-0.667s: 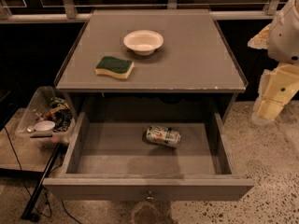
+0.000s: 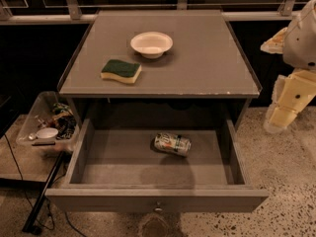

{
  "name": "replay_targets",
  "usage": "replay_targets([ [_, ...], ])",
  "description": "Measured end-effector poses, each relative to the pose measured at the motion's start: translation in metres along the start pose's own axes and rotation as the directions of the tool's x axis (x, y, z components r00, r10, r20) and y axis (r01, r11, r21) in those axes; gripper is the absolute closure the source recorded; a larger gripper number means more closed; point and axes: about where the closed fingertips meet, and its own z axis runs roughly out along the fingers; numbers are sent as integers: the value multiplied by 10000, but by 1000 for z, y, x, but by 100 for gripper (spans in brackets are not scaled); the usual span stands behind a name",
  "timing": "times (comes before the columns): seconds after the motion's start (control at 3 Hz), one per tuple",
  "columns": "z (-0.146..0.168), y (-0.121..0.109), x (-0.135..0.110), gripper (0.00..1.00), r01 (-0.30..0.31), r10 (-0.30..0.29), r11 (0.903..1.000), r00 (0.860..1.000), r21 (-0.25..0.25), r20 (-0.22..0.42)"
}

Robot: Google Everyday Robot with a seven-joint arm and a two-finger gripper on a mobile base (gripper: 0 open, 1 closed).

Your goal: Pick 7up can from top drawer and place on counter

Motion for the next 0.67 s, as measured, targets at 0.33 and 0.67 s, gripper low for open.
replay_targets([
  [0.33, 28, -5, 13, 0, -483, 512, 9984, 9920, -279, 1158],
  [0.67, 58, -5, 13, 0, -815, 902, 9958, 9554, -425, 2812],
])
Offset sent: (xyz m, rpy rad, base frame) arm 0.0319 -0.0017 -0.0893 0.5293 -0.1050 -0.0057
